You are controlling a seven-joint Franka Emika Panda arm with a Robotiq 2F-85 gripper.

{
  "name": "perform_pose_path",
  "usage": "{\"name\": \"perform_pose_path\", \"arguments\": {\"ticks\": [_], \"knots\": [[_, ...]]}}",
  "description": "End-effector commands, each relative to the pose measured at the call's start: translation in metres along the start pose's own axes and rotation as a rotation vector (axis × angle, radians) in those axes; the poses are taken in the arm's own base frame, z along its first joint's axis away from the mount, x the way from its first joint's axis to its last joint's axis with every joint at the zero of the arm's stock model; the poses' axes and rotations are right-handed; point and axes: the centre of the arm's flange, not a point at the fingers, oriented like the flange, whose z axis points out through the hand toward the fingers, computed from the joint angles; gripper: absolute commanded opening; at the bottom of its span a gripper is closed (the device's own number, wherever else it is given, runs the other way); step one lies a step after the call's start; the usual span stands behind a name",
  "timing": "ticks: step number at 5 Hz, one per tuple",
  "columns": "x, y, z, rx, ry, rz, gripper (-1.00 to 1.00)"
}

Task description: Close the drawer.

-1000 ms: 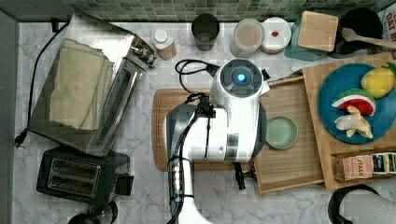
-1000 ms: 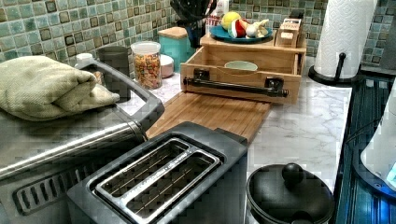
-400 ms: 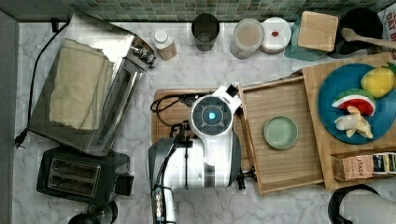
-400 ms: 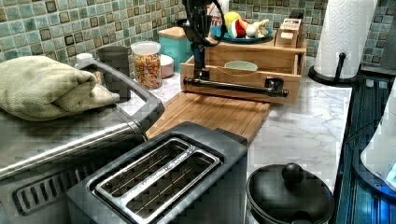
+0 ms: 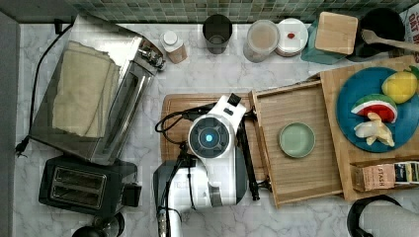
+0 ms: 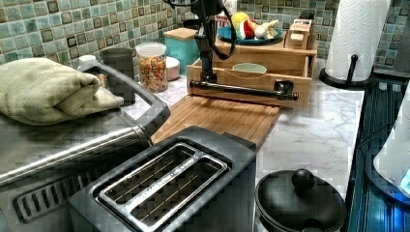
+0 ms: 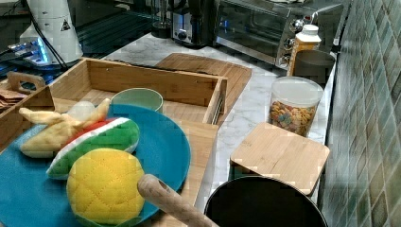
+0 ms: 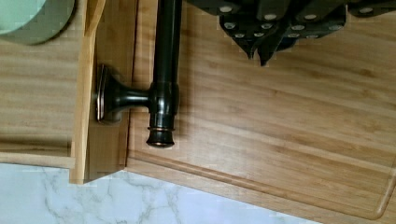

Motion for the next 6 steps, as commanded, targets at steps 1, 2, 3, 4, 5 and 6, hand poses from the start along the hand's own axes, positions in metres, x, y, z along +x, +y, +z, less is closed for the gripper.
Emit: {"name": "perform_pose_path", "arguments": {"ticks": [1, 2, 3, 4, 5, 6], "knots": [[-0.034, -0.009, 0.028, -0.057, -0.054, -0.102, -1.0], [-0.04, -0.016, 0.045, -0.074, -0.046, -0.112, -1.0], [-0.043, -0.012, 0.056, -0.078, -0.056, -0.12, -1.0], [-0.044, -0.003, 0.066, -0.066, -0.054, -0.132, -1.0], [-0.048, 0.009, 0.074, -0.058, -0.046, -0.134, -1.0], [-0.054, 0.027, 0.077, -0.07, -0.038, -0.14, -1.0]]}}
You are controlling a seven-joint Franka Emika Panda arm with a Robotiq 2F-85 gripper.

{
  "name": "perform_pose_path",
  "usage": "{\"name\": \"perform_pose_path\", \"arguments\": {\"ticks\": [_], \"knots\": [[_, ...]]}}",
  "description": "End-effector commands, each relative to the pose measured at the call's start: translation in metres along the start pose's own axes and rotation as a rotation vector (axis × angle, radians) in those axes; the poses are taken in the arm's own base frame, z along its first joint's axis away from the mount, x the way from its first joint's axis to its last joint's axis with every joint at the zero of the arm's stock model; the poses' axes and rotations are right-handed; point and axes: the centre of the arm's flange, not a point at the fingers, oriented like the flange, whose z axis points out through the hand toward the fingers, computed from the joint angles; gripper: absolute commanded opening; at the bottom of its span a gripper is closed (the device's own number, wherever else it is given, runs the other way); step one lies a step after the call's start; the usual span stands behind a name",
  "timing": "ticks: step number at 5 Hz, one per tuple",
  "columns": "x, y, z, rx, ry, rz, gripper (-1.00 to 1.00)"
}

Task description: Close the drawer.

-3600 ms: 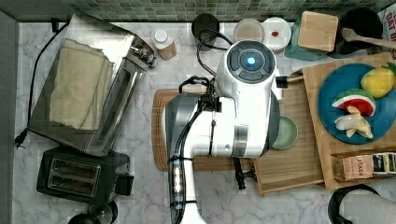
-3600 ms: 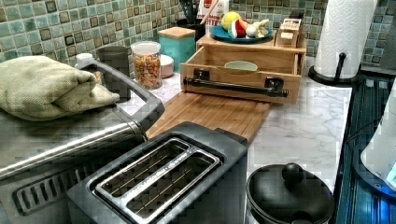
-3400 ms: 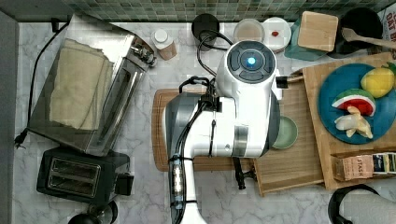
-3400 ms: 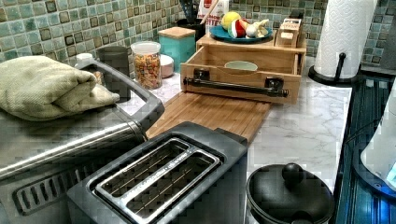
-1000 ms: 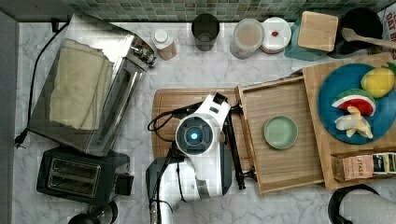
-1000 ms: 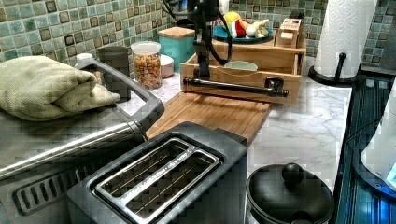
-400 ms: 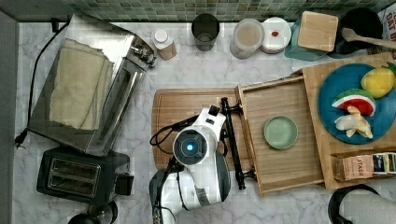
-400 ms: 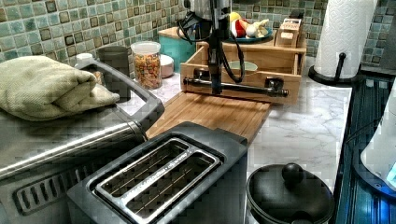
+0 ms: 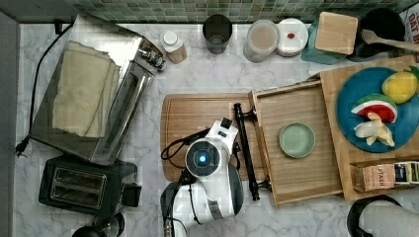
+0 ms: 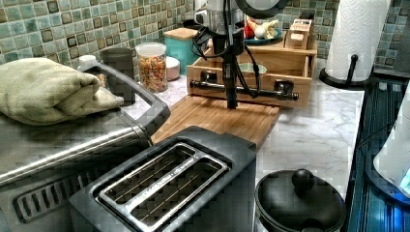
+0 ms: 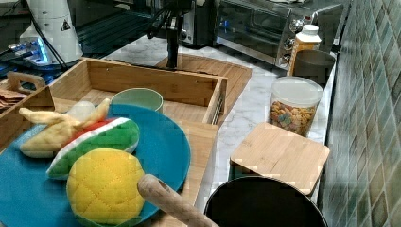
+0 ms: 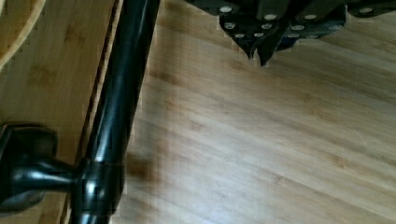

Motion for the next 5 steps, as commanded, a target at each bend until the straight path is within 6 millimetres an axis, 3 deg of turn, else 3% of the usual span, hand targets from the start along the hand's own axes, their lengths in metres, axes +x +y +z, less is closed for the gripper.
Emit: {"name": "perform_pose_path", "arguments": {"ticks": [1, 4, 5], "knots": [[-0.011, 0.076, 0.002, -0.027, 0.056, -0.01, -1.0], [-0.038, 0.184, 0.02, -0.01, 0.042, 0.002, -1.0], [-0.048, 0.219, 0.025, -0.016, 0.057, 0.111, -1.0]]}}
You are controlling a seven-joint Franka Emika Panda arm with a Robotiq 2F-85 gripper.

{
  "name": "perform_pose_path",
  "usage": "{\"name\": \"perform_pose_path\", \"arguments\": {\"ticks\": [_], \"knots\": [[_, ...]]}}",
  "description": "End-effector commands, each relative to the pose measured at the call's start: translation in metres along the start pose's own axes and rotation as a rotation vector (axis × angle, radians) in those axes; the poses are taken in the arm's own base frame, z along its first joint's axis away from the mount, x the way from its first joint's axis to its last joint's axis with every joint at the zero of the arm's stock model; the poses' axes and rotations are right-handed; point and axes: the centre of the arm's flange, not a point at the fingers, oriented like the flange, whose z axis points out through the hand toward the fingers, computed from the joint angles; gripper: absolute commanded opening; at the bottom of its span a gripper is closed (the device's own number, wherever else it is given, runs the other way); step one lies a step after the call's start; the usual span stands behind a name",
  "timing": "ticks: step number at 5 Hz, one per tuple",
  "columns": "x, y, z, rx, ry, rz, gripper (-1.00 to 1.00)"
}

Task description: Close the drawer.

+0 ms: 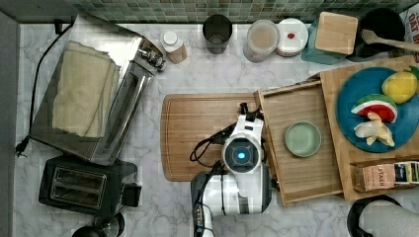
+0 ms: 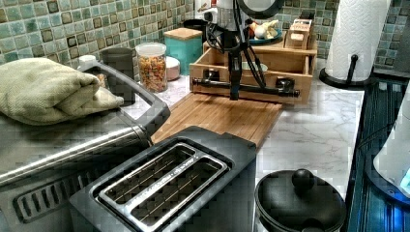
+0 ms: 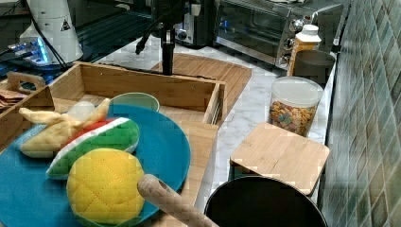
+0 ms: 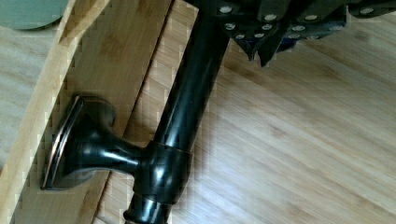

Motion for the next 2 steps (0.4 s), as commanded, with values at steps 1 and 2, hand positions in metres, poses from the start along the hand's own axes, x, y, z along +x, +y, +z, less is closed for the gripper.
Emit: {"name": "perform_pose_path", "arguments": {"ticks": [1, 2], "knots": [[-0.073, 0.172, -0.001, -0.111, 0.027, 0.371, -1.0], [-0.087, 0.216, -0.009, -0.108, 0.01, 0.375, -1.0]]}}
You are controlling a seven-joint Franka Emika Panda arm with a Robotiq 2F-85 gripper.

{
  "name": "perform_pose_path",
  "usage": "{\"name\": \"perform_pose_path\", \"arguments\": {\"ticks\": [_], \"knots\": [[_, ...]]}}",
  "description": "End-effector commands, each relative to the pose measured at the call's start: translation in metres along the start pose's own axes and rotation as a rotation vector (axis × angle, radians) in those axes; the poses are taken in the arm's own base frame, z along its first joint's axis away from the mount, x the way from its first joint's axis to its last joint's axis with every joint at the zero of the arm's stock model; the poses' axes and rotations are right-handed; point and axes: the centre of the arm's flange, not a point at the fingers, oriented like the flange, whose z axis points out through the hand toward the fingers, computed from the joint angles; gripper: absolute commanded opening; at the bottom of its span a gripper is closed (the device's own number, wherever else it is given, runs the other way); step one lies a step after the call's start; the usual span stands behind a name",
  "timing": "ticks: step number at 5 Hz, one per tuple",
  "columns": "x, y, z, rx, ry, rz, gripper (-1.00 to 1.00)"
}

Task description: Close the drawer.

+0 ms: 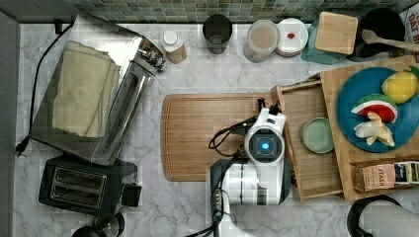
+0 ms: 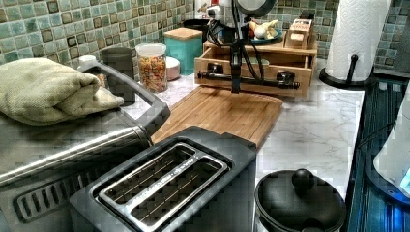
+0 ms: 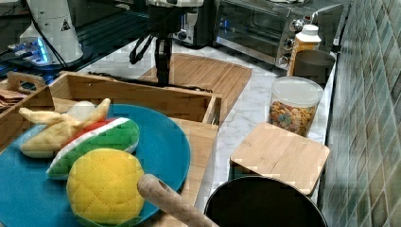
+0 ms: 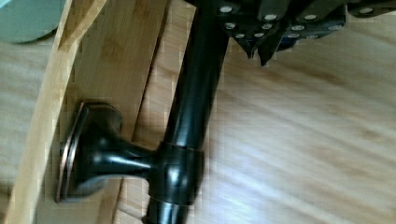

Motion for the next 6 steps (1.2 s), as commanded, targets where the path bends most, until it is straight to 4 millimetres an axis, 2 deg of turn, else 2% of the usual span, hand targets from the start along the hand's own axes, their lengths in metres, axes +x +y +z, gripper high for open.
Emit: {"name": "perform_pose_path", "arguments": {"ticks": [1, 2, 4, 6], "knots": [[-0.059, 0.214, -0.021, -0.091, -0.005, 0.249, -1.0], [-0.068, 0.235, -0.027, -0.116, 0.011, 0.267, -1.0], [-0.08, 0.245, -0.039, -0.142, 0.071, 0.299, -1.0], [-0.08, 0.245, -0.039, -0.142, 0.071, 0.298, -1.0]]}}
